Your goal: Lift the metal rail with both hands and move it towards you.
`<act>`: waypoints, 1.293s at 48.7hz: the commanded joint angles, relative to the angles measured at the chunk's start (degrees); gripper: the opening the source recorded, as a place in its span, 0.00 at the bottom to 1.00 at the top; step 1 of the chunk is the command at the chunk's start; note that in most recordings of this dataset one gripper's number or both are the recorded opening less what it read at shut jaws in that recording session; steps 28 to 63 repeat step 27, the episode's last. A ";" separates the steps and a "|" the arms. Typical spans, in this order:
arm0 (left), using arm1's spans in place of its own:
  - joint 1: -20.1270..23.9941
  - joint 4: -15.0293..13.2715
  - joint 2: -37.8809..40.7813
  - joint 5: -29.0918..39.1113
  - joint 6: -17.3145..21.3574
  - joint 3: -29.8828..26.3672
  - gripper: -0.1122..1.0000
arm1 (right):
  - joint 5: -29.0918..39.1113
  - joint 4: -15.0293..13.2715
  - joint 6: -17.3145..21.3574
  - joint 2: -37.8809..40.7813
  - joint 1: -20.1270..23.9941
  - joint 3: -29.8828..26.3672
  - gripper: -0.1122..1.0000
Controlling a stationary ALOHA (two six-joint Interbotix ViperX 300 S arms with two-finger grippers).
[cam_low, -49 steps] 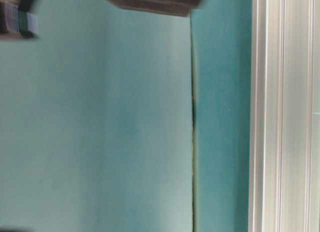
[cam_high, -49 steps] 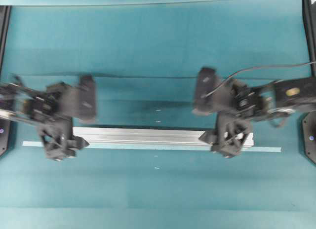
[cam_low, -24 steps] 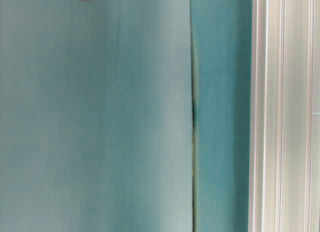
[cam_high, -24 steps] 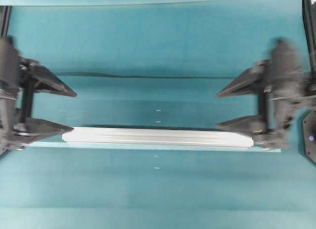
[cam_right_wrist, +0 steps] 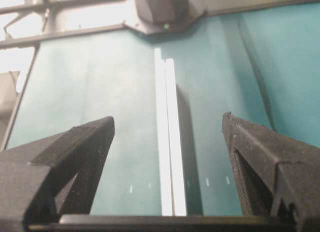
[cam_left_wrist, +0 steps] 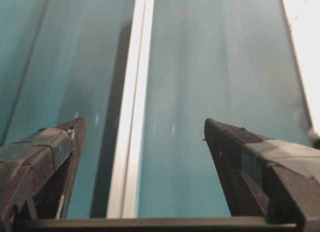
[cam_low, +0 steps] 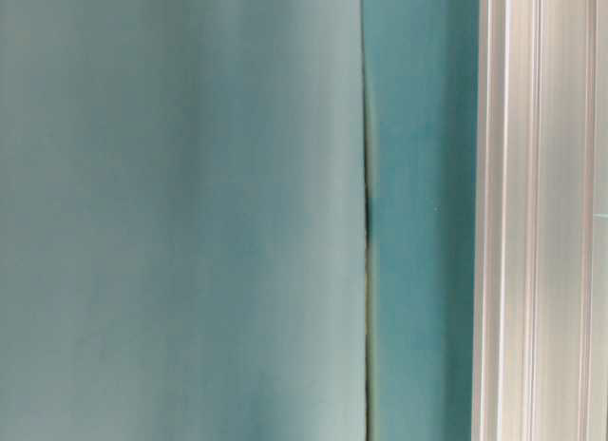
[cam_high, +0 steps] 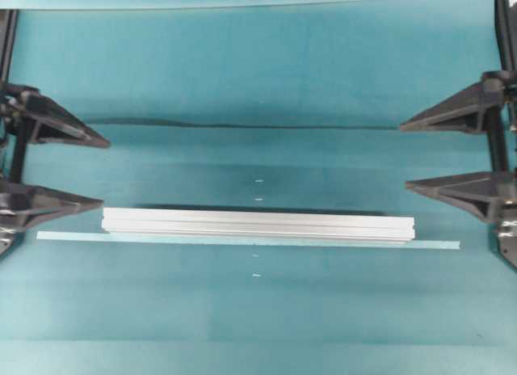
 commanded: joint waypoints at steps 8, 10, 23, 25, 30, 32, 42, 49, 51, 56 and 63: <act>-0.09 0.09 -1.41 -5.19 0.09 -0.18 0.95 | -0.62 -0.09 -0.09 -0.88 0.00 0.00 0.91; -0.09 0.09 -1.32 -5.19 0.09 -0.18 0.95 | -0.62 -0.09 -0.09 -0.88 -0.09 -0.09 0.91; 0.00 0.09 -1.14 -5.36 0.00 -0.18 0.95 | -0.62 -0.09 0.00 -0.88 0.00 0.09 0.91; -0.09 0.09 -1.14 -5.36 0.00 -0.09 0.95 | -0.62 -0.09 0.00 -0.88 -0.09 0.00 0.91; 0.00 0.09 -1.14 -5.36 0.00 -0.18 0.95 | -0.62 -0.09 0.00 -0.88 0.00 0.09 0.91; 0.00 0.09 -1.14 -5.36 0.00 -0.18 0.95 | -0.62 -0.09 0.00 -0.88 0.00 0.09 0.91; 0.00 0.09 -1.14 -5.36 0.00 -0.18 0.95 | -0.62 -0.09 0.00 -0.88 0.00 0.09 0.91; 0.00 0.09 -1.14 -5.36 0.00 -0.18 0.95 | -0.62 -0.09 0.00 -0.88 0.00 0.09 0.91; 0.00 0.09 -1.14 -5.36 0.00 -0.18 0.95 | -0.62 -0.09 0.00 -0.88 0.00 0.09 0.91; 0.00 0.09 -1.14 -5.36 0.00 -0.18 0.95 | -0.62 -0.09 0.00 -0.88 0.00 0.09 0.91; 0.00 0.09 -1.14 -5.36 0.00 -0.18 0.95 | -0.62 -0.09 0.00 -0.88 0.00 0.09 0.91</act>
